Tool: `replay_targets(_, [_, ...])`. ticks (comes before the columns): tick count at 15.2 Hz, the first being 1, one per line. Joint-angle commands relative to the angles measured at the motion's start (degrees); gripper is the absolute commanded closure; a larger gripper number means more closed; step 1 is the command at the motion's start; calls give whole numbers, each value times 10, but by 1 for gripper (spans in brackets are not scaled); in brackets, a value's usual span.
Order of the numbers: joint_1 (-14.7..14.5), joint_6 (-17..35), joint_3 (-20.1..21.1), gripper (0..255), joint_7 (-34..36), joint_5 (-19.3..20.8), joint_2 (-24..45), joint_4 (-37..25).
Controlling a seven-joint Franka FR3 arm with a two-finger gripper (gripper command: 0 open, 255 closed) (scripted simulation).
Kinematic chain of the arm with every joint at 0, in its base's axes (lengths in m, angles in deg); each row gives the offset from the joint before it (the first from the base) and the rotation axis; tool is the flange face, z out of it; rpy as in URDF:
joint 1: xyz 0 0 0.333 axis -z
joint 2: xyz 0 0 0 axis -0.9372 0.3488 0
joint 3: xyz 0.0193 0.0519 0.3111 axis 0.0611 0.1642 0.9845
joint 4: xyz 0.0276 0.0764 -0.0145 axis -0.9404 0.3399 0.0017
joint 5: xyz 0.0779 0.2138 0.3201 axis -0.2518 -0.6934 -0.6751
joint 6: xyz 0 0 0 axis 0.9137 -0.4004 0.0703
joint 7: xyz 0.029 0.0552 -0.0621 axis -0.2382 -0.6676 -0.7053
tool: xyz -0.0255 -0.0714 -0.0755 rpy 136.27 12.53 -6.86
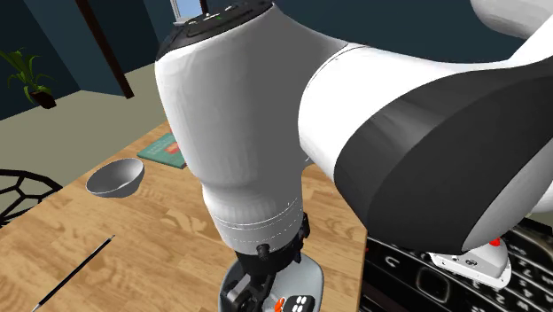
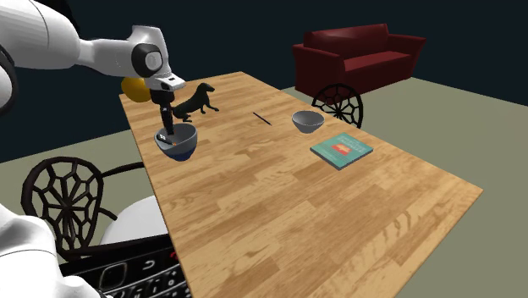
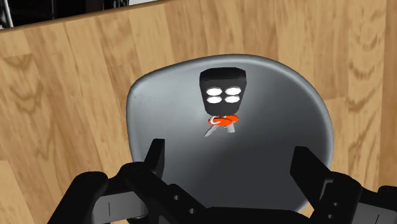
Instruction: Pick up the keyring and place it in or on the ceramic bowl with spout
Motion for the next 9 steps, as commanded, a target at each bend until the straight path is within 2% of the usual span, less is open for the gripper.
replay_targets(1, [1,-34,-1,0,-3,-6,-10,-26])
replay_targets(2, [2,-49,-2,0,-4,-7,-11,-40])
replay_targets(9, [2,-49,-2,0,-4,-7,-11,-40])
